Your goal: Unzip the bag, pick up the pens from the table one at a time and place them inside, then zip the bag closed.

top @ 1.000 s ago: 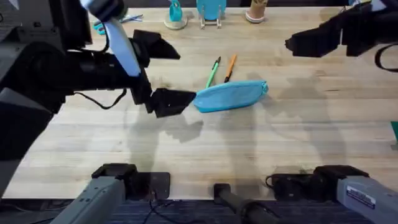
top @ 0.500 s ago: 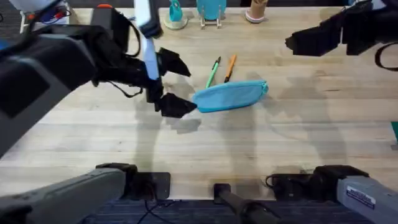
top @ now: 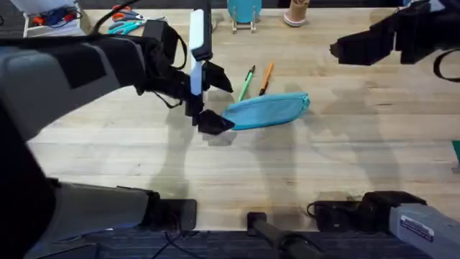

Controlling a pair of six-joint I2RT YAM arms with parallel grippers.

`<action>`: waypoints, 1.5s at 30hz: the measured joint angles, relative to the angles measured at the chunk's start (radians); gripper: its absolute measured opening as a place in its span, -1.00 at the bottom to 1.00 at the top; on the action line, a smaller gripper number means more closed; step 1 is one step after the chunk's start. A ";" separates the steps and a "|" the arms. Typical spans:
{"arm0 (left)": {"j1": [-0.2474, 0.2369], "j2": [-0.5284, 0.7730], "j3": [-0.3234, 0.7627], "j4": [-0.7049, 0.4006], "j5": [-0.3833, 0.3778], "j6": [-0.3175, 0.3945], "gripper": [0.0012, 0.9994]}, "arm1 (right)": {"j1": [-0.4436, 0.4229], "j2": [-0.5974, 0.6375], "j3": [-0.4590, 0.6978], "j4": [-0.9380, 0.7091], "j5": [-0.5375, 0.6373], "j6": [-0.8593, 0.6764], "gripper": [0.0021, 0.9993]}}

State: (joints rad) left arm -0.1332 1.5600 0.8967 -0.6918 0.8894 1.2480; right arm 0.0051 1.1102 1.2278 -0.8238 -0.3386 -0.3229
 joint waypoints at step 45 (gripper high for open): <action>-0.052 0.036 0.000 0.067 0.001 -0.067 -0.92 | 0.000 0.000 0.000 -0.170 -0.008 0.201 0.99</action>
State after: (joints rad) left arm -0.1848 1.5961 0.8970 -0.6243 0.8906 1.1809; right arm 0.0051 1.1099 1.2278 -0.9935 -0.3466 -0.1221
